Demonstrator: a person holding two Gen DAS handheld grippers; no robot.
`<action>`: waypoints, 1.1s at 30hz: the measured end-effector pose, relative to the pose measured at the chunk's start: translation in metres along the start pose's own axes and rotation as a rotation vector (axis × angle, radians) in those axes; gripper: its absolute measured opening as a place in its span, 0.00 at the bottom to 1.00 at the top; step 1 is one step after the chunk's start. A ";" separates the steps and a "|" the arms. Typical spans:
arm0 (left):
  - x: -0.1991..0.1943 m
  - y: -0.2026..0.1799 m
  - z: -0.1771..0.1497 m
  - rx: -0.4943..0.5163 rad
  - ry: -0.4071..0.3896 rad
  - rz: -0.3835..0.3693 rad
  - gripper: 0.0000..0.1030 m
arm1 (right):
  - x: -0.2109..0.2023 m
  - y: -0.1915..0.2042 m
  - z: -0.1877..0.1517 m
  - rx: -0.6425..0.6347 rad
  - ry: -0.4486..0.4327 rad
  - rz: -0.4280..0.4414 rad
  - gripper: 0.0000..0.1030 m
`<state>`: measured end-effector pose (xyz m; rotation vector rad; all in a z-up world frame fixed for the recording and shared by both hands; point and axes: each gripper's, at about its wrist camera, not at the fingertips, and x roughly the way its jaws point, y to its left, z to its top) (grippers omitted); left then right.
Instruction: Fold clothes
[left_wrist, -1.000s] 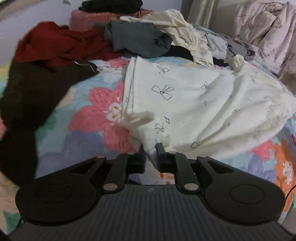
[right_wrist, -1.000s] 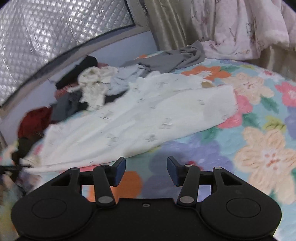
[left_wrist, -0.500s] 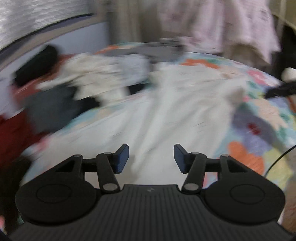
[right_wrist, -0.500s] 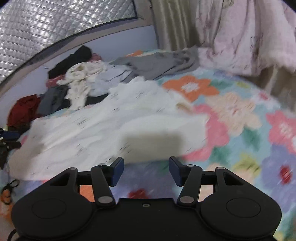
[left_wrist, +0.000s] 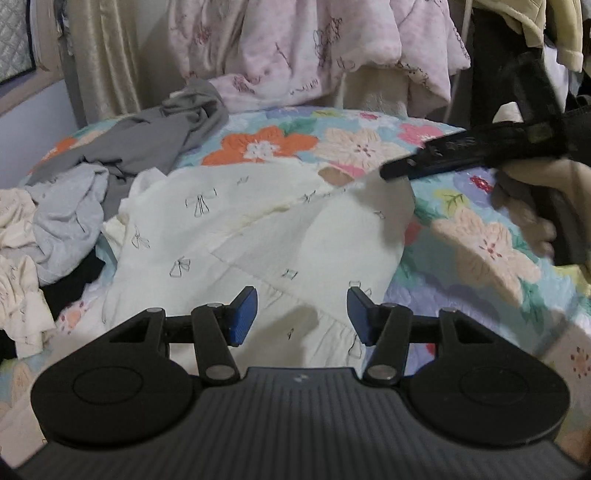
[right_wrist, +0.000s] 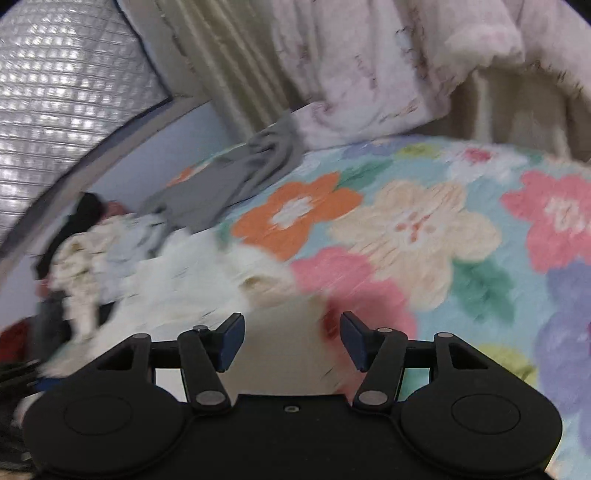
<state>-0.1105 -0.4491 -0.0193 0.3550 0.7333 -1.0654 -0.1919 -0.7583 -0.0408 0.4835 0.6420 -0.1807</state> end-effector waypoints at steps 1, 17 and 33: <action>0.002 0.005 -0.002 -0.023 -0.001 -0.012 0.51 | 0.004 -0.005 -0.002 0.021 -0.006 0.047 0.61; 0.071 0.011 0.041 -0.061 0.000 -0.175 0.55 | -0.033 0.028 -0.050 -0.234 0.109 0.281 0.07; 0.110 0.019 0.097 -0.206 0.077 -0.190 0.65 | 0.001 0.051 -0.065 -0.279 0.154 0.394 0.08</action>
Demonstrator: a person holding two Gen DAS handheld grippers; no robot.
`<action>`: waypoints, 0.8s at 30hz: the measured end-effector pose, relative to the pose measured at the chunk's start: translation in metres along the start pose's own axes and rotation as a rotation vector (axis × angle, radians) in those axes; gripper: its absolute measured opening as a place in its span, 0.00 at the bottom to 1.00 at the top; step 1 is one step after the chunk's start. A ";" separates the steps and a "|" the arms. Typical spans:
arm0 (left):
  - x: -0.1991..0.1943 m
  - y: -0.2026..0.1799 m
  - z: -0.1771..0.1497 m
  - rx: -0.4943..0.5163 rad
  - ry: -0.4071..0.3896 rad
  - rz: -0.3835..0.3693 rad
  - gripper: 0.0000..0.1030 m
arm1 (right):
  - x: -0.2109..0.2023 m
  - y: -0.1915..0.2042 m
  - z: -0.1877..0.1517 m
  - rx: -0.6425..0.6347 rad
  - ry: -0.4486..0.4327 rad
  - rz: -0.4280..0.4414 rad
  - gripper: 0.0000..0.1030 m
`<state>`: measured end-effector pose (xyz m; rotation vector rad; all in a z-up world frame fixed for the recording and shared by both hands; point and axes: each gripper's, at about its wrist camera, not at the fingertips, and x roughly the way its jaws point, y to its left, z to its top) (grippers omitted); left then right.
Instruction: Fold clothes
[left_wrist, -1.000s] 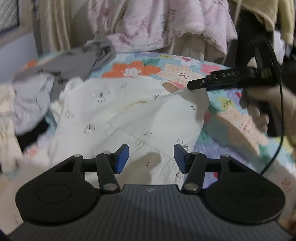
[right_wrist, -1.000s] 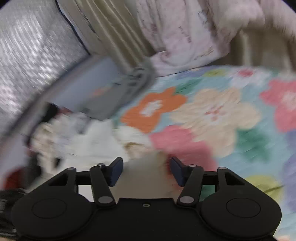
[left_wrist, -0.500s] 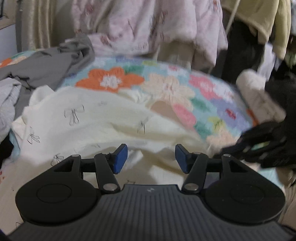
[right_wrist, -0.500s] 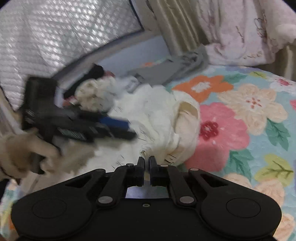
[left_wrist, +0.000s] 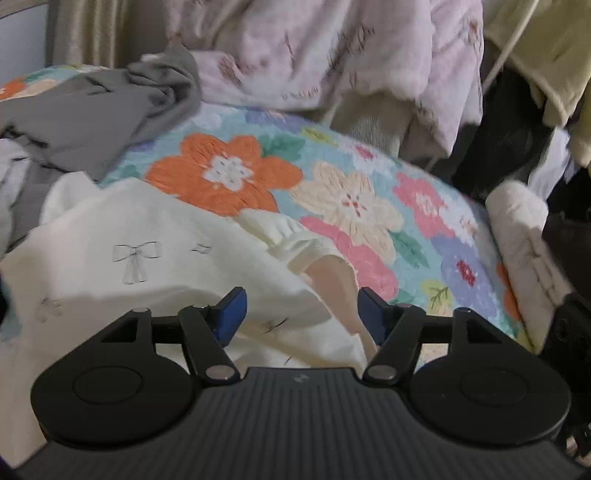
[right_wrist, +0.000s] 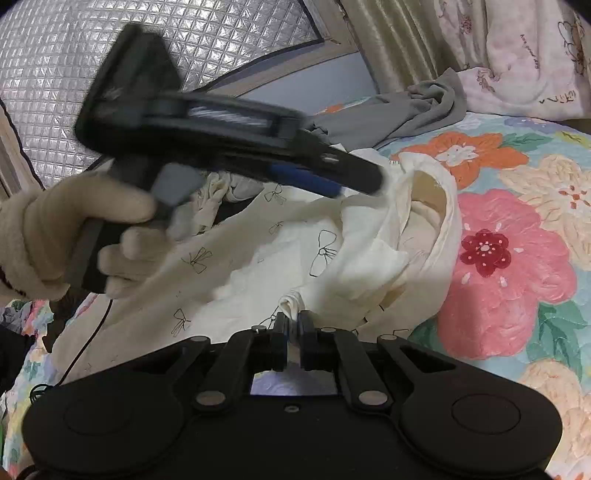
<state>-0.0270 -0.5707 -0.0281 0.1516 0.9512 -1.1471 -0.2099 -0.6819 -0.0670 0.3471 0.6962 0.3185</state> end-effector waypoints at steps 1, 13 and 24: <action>0.006 -0.002 0.000 0.005 0.021 0.004 0.65 | -0.001 0.001 0.000 -0.003 -0.003 0.004 0.08; -0.037 0.044 -0.064 -0.124 -0.054 0.081 0.09 | -0.039 -0.018 0.008 0.132 -0.137 0.008 0.19; -0.047 0.049 -0.087 -0.120 -0.030 0.110 0.09 | 0.015 0.005 0.017 0.027 -0.062 -0.154 0.40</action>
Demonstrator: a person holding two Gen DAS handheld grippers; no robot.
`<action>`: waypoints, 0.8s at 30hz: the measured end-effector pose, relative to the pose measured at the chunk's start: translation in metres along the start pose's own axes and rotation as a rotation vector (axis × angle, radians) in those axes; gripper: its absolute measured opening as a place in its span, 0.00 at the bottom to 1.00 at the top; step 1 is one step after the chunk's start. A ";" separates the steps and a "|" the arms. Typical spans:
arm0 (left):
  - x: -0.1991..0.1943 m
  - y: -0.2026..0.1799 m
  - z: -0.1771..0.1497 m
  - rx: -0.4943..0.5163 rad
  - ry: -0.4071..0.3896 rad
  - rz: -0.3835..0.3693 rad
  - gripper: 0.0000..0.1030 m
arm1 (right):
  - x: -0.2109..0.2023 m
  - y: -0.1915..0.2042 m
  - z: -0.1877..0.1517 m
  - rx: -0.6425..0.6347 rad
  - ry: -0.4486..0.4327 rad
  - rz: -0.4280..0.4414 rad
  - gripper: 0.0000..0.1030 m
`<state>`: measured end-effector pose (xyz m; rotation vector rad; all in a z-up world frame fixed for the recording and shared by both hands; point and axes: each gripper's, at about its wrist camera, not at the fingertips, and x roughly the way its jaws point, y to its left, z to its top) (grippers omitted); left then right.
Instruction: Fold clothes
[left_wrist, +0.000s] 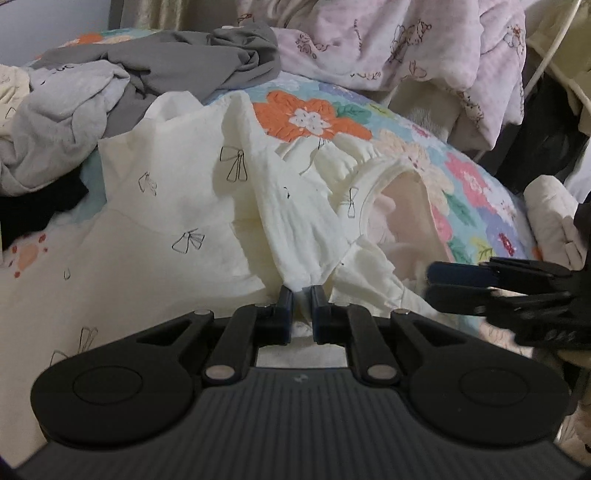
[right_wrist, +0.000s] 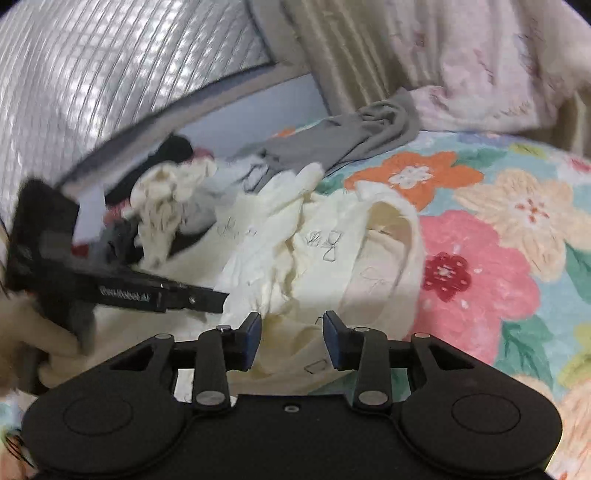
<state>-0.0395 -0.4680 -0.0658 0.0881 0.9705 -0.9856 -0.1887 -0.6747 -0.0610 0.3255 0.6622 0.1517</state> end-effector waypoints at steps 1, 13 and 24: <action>-0.001 0.000 -0.001 -0.002 0.004 0.003 0.09 | 0.003 0.005 -0.001 -0.031 0.011 -0.003 0.40; -0.048 -0.024 0.013 0.130 -0.042 -0.006 0.45 | 0.035 0.044 -0.009 -0.105 0.032 0.163 0.22; -0.011 -0.023 -0.001 0.183 0.122 0.052 0.18 | 0.014 0.039 -0.006 -0.068 0.111 0.282 0.24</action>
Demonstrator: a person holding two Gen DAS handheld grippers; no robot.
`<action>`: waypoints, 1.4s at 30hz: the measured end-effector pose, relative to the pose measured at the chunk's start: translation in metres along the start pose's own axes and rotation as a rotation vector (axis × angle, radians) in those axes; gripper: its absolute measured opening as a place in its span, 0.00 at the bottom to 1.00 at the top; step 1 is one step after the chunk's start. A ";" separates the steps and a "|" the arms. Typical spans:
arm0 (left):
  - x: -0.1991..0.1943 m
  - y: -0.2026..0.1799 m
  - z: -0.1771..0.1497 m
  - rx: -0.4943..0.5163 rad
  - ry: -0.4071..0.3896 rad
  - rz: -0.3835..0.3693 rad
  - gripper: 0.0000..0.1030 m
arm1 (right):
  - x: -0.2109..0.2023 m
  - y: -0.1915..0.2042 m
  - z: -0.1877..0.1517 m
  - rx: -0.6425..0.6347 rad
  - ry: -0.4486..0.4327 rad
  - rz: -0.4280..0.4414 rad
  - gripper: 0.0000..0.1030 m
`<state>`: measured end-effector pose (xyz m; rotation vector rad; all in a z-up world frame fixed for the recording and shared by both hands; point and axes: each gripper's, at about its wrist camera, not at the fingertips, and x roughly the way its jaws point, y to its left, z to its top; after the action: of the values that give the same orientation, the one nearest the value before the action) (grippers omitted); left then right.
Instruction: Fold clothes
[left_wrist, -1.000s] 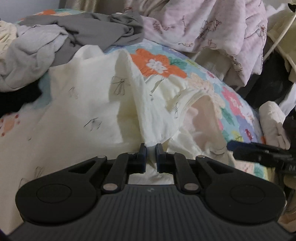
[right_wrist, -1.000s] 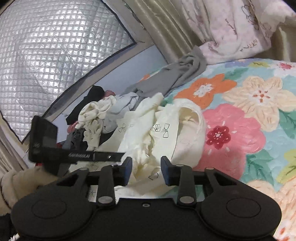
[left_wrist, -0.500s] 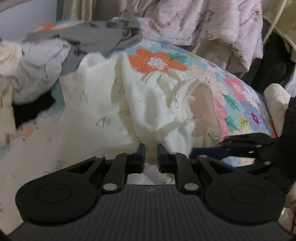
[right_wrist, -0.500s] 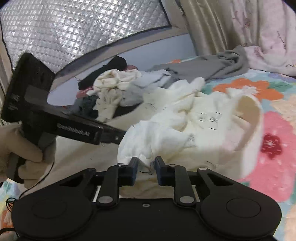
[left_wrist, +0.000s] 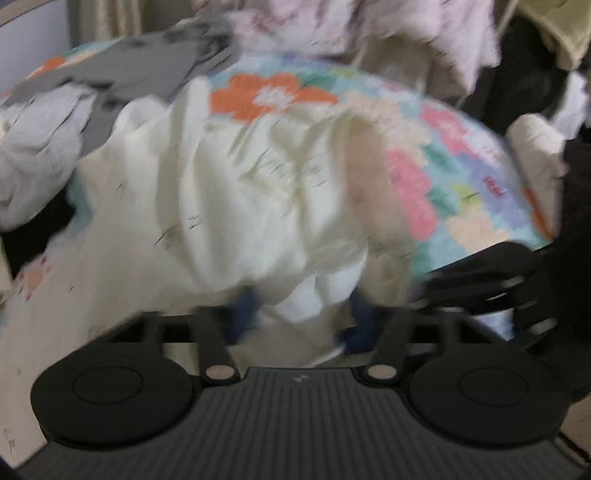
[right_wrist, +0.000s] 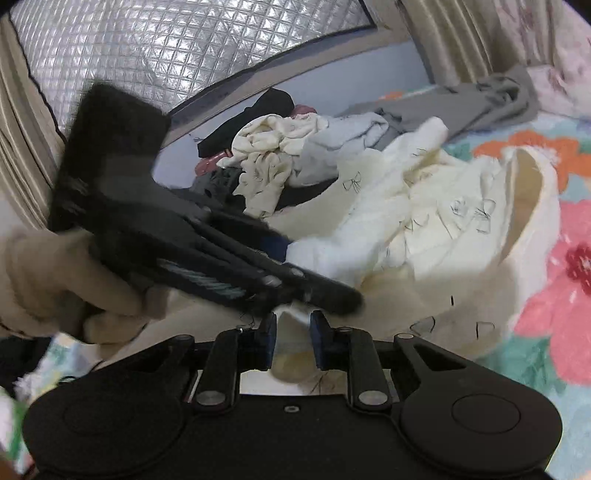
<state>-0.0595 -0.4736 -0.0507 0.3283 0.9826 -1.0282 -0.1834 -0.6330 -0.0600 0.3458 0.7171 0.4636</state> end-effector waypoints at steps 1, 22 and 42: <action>-0.001 0.002 -0.003 0.006 -0.006 0.012 0.18 | -0.007 -0.001 0.000 0.000 -0.004 -0.025 0.24; 0.005 -0.016 -0.006 0.009 -0.017 -0.055 0.18 | 0.007 -0.077 0.016 0.147 -0.107 -0.293 0.15; -0.011 -0.016 0.021 -0.066 -0.120 -0.155 0.05 | -0.095 -0.056 0.010 0.043 -0.240 -0.318 0.47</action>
<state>-0.0633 -0.4886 -0.0269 0.1350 0.9420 -1.1400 -0.2229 -0.7304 -0.0264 0.3147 0.5353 0.1025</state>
